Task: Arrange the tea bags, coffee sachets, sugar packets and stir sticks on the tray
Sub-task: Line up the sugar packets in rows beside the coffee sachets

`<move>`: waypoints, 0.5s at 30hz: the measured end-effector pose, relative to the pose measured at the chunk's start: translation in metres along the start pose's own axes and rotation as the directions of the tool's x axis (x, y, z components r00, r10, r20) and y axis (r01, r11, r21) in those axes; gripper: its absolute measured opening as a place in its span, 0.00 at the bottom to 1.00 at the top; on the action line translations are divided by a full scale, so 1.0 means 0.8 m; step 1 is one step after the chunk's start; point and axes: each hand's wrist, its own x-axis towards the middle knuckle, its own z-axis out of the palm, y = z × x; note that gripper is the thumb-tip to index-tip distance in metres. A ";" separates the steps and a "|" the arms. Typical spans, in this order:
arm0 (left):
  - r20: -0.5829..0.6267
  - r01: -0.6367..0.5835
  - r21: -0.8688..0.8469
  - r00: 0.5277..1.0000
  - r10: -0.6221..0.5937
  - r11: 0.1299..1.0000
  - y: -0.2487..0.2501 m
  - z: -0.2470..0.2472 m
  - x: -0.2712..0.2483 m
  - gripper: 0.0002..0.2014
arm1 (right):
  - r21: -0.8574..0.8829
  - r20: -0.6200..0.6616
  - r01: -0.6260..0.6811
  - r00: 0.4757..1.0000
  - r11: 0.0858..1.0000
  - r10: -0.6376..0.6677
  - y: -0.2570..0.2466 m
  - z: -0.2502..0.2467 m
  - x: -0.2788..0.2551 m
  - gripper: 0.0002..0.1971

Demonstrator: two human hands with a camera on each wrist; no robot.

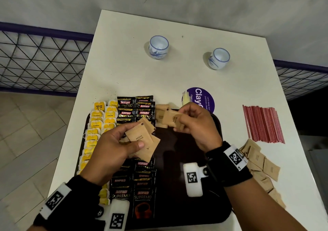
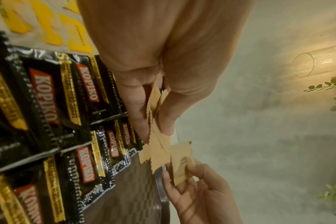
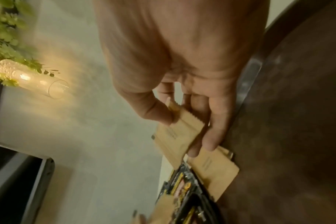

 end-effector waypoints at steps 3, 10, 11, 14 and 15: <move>-0.011 0.003 0.015 1.000 -0.003 1.000 -0.003 -0.003 0.000 0.26 | -0.124 0.013 -0.013 1.000 0.992 0.015 0.003 -0.006 0.001 0.13; -0.026 -0.001 0.016 1.000 0.001 1.000 -0.003 -0.005 -0.003 0.25 | -0.321 -0.019 0.046 0.998 0.946 -0.055 0.011 -0.019 0.012 0.14; -0.028 0.001 0.019 1.000 0.000 1.000 -0.003 -0.005 -0.004 0.25 | -0.319 -0.037 0.045 0.998 0.947 -0.060 0.012 -0.019 0.013 0.11; -0.033 0.003 0.023 0.999 -0.003 1.000 -0.002 -0.005 -0.004 0.25 | -0.340 -0.024 0.049 0.998 0.939 -0.061 0.013 -0.018 0.017 0.06; -0.034 0.004 0.020 0.999 -0.003 1.000 -0.002 -0.005 -0.005 0.25 | -0.346 -0.010 0.049 0.998 0.937 -0.056 0.014 -0.016 0.019 0.07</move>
